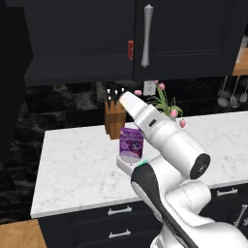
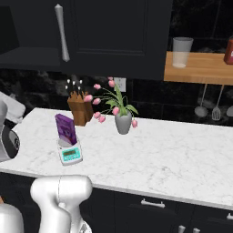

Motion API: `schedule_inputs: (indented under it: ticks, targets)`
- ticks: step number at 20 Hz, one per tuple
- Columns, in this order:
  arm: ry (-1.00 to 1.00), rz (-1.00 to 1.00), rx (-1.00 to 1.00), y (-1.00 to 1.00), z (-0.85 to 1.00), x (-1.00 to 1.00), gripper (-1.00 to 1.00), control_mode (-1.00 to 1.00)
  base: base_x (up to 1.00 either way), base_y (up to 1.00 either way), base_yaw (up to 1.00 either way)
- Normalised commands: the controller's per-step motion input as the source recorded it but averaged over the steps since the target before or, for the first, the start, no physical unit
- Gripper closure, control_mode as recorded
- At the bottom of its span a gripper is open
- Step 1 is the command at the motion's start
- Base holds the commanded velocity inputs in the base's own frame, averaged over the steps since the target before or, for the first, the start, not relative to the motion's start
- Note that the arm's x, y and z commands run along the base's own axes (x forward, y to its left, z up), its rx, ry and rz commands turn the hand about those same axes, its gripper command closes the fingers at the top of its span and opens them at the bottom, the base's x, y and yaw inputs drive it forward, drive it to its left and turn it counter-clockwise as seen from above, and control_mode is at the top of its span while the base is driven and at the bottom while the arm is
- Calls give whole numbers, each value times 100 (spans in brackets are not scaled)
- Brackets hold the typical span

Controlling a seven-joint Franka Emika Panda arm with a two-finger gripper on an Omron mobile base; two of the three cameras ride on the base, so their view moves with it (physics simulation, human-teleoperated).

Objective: Pick the cereal and place it on the digital scale for weighing, and close the cabinet.

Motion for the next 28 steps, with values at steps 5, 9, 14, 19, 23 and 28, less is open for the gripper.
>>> schedule_inputs:
  ticks: [5,9,14,19,23,28]
  targets:
    - [0,0,1,28,-57,-2,-100,-100,0,0,0]
    - [-16,0,3,23,-12,-32,-100,-100,0,0,0]
    - [-21,0,1,75,0,-28,-100,-100,0,0,0]
    - [-10,0,1,66,-5,-6,-100,-100,0,0,0]
    - [-3,0,1,35,-13,2,-100,-100,0,0,0]
    - [-6,0,2,32,-13,0,-100,-100,0,0,0]
